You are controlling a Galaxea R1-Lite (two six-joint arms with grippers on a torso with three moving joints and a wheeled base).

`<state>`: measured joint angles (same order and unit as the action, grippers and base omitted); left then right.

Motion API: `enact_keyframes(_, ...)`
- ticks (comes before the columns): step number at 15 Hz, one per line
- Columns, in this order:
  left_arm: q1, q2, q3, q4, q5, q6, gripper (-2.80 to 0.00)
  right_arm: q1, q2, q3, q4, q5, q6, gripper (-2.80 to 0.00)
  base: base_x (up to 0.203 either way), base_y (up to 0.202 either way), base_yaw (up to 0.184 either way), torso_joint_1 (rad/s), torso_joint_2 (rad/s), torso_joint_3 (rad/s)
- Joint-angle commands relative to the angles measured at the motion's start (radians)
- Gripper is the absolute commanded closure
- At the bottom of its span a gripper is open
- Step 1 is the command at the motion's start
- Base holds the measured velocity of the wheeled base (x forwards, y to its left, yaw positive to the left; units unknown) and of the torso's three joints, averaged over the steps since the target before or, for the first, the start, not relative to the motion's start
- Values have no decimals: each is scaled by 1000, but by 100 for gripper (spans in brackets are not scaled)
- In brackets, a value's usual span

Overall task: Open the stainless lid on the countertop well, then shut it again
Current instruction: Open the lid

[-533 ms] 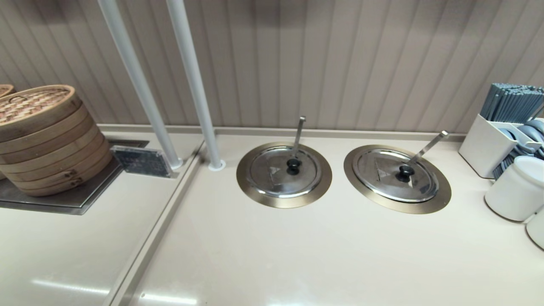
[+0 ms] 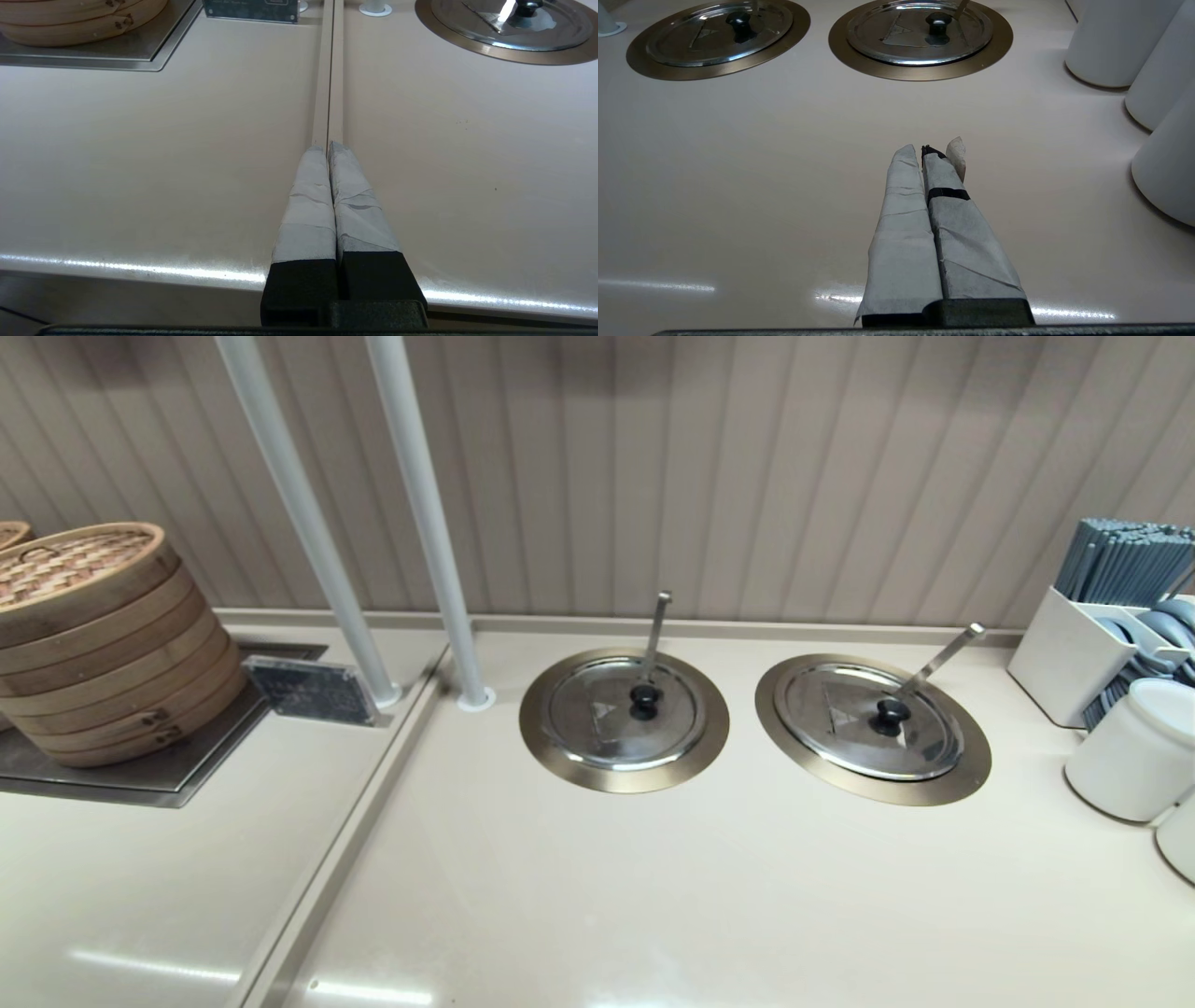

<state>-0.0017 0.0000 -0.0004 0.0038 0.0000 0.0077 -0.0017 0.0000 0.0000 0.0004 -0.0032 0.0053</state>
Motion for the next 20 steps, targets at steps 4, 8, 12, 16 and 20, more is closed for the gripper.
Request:
enact_keyframes(4,0,0,0,-1,0,0,0,-1,1,-5,1,-4,-10,0,0,0,0,0,0,0)
enact_keyframes(8,0,0,0,-1,0,0,0,0,89,-228,71,-2,-23,0,0,0,0,0,0,0)
enact_keyframes(12,0,0,0,0,0,0,0,-1,405,-343,98,1,-16,0,0,0,0,0,0,0)
enact_keyframes(16,0,0,0,-1,0,0,0,-5,822,-459,104,-4,-7,0,0,0,0,0,0,0)
enact_keyframes(20,0,0,0,1,0,0,0,-12,1240,-594,85,-5,14,0,0,0,0,0,0,0)
